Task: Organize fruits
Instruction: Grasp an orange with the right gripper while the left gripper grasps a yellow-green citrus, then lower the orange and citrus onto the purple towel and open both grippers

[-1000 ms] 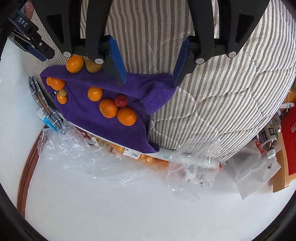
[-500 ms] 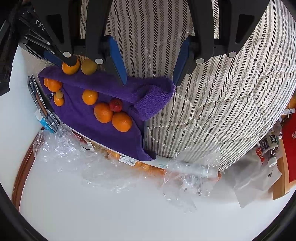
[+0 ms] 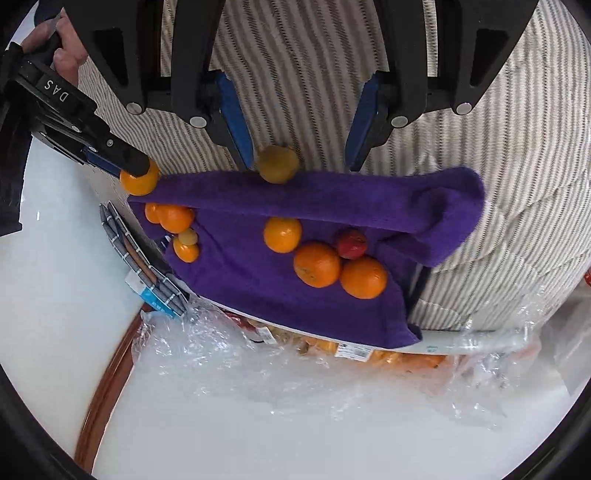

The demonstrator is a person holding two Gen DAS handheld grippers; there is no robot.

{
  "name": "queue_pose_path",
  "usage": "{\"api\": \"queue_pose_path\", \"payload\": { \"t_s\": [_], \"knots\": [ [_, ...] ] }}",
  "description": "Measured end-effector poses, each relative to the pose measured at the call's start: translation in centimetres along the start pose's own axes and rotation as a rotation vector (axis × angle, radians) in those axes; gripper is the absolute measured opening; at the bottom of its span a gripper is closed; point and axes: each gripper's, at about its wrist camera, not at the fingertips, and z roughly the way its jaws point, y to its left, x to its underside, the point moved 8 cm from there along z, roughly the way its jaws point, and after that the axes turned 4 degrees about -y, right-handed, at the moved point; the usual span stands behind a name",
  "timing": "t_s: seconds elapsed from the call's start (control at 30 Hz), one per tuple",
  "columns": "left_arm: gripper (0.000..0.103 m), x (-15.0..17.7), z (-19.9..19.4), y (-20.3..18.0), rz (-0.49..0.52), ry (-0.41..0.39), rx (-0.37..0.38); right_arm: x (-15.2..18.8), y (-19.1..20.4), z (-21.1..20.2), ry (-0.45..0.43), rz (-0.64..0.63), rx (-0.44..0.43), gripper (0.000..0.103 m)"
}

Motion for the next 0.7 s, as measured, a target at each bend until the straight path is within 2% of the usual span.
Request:
{"api": "queue_pose_path", "payload": {
  "t_s": [0.13,0.2,0.23,0.27,0.43,0.7],
  "knots": [
    [0.049,0.4,1.6,-1.0,0.027,0.033,-0.051,0.1,-2.1,-1.2,-0.015,0.019,0.025,0.032],
    [0.038,0.5,2.1,-1.1,0.015,0.049,-0.047,0.4,-3.1,-1.5,-0.015,0.033,0.035,0.032],
    [0.029,0.5,2.3,-1.2,0.006,0.051,-0.038,0.4,-3.5,-1.5,-0.014,0.042,0.034,0.032],
    [0.026,0.5,2.4,-1.2,0.003,0.051,-0.030,0.5,-3.8,-1.6,-0.012,0.050,0.033,0.032],
    [0.026,0.4,1.5,-0.4,-0.040,0.026,-0.009,0.8,-4.8,-1.7,-0.021,0.073,0.043,0.032],
    [0.026,-1.2,-1.5,1.8,-0.120,-0.071,0.001,-1.0,-5.1,-1.5,-0.059,0.085,0.055,0.033]
  ]
}}
